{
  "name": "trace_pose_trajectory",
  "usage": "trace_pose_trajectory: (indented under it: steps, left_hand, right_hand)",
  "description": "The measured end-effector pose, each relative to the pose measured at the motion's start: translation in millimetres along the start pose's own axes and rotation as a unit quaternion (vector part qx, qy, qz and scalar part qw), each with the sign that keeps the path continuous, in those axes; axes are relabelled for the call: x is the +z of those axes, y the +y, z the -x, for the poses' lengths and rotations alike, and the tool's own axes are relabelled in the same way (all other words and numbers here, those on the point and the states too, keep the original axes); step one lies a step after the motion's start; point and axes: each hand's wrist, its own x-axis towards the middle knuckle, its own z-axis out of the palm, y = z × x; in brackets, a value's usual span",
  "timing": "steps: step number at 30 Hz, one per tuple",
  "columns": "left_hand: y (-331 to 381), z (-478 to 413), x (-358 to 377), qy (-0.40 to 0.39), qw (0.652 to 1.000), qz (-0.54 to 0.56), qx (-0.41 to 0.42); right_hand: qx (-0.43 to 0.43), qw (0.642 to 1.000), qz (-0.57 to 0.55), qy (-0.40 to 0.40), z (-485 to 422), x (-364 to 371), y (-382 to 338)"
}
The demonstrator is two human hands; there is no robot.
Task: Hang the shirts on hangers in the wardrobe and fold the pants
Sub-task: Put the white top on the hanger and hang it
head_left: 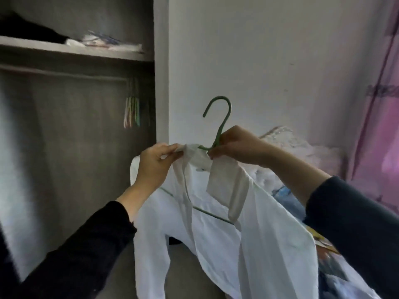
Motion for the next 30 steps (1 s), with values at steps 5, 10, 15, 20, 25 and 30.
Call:
trace_pose_trajectory:
  steps: [5,10,15,20,25,30]
  left_hand:
    - [-77,-19,-107,0.002,0.991,-0.121,-0.051]
    - [-151,-49,-180,-0.06,0.956,-0.248,-0.147]
    - [-220,-80,-238,-0.094,0.937,-0.252,-0.221]
    - [-288,-133,-289,-0.091,0.921,-0.311,-0.216]
    - [-345,-204,-339,-0.111,0.889,-0.4,-0.195]
    - [-394,-272,-405,-0.057,0.868,-0.45,-0.202]
  right_hand:
    - [-0.046,0.998,0.036,-0.033,-98,103,-54]
    - [-0.055,0.998,0.026,-0.007,-190,189,-85]
    - [-0.048,0.999,0.006,0.015,-281,258,-106]
    - [-0.072,0.996,0.059,0.003,-379,309,-132]
    - [-0.092,0.993,0.07,-0.021,-484,343,-165]
    - [-0.12,0.992,0.044,-0.012,-583,368,-206]
